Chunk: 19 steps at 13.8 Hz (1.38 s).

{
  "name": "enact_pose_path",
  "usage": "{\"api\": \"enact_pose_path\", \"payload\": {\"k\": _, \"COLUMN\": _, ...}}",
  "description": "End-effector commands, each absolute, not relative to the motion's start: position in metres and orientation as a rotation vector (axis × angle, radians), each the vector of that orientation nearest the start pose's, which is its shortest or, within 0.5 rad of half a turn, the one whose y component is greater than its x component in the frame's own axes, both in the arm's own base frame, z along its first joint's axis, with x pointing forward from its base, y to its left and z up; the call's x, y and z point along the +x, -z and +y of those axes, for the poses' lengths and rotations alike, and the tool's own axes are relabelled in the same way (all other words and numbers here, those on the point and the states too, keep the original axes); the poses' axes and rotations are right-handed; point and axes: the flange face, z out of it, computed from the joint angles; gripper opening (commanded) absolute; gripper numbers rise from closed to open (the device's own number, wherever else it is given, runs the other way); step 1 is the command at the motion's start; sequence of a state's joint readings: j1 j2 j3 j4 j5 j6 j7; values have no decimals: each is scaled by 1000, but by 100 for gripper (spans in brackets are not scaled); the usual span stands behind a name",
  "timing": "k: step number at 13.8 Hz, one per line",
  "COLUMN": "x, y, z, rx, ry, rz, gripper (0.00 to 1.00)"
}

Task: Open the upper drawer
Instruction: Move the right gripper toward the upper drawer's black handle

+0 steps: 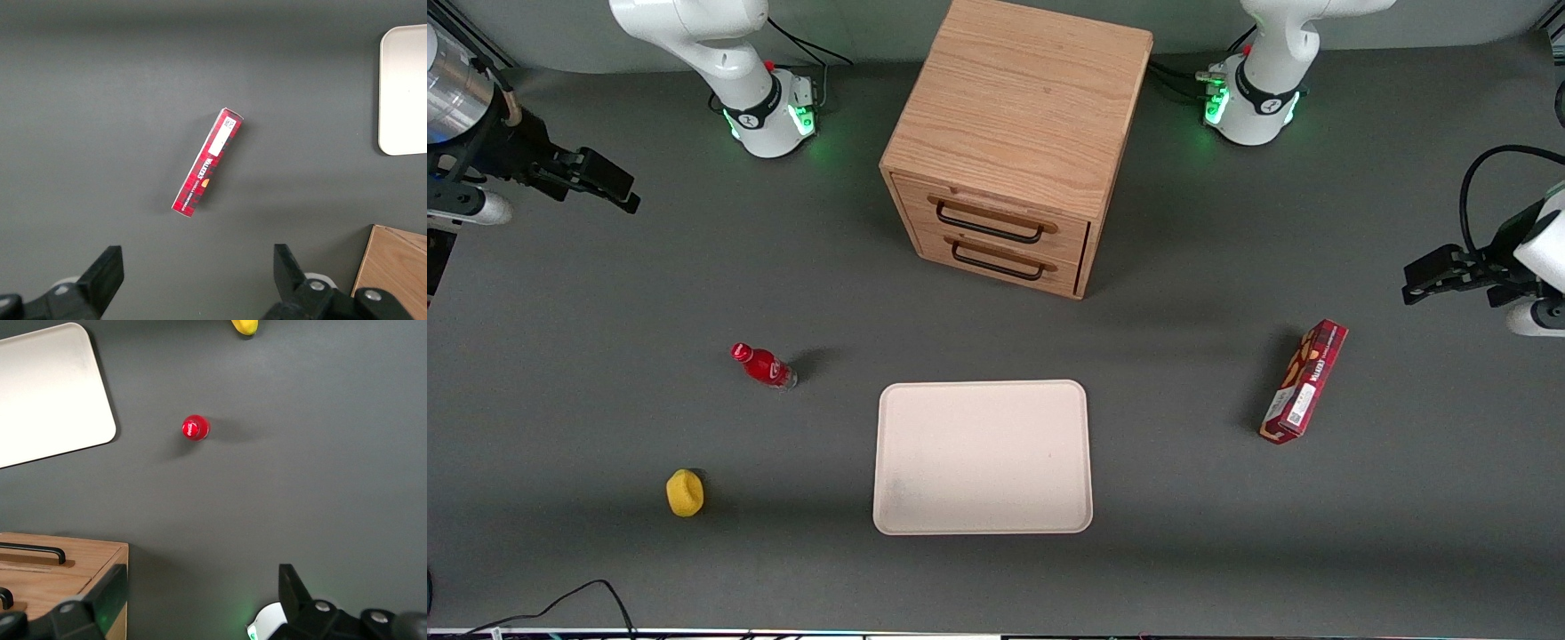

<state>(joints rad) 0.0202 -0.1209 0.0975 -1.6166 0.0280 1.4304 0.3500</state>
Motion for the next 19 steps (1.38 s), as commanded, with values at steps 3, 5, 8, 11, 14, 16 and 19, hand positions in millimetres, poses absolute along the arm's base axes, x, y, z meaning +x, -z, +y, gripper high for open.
{"api": "enact_pose_path", "payload": {"k": 3, "x": 494, "y": -661, "z": 66, "rx": -3111, "ry": -133, "rz": 326, "gripper": 100}}
{"api": "enact_pose_path", "payload": {"k": 5, "x": 495, "y": -658, "z": 75, "rx": -3117, "ry": -140, "rz": 291, "gripper": 100}}
{"api": "enact_pose_path", "payload": {"k": 8, "x": 499, "y": -643, "z": 134, "rx": -3116, "ry": -187, "rz": -117, "gripper": 100}}
{"api": "enact_pose_path", "payload": {"k": 11, "x": 522, "y": -648, "z": 209, "rx": -2979, "ry": -149, "rz": -567, "gripper": 100}}
{"api": "enact_pose_path", "payload": {"k": 14, "x": 529, "y": -612, "z": 283, "rx": -2781, "ry": -233, "rz": -894, "gripper": 100}}
{"api": "enact_pose_path", "payload": {"k": 16, "x": 534, "y": -593, "z": 328, "rx": -2637, "ry": -223, "rz": -959, "gripper": 100}}
{"api": "enact_pose_path", "payload": {"k": 19, "x": 538, "y": -559, "z": 379, "rx": -2507, "ry": -192, "rz": -1016, "gripper": 100}}
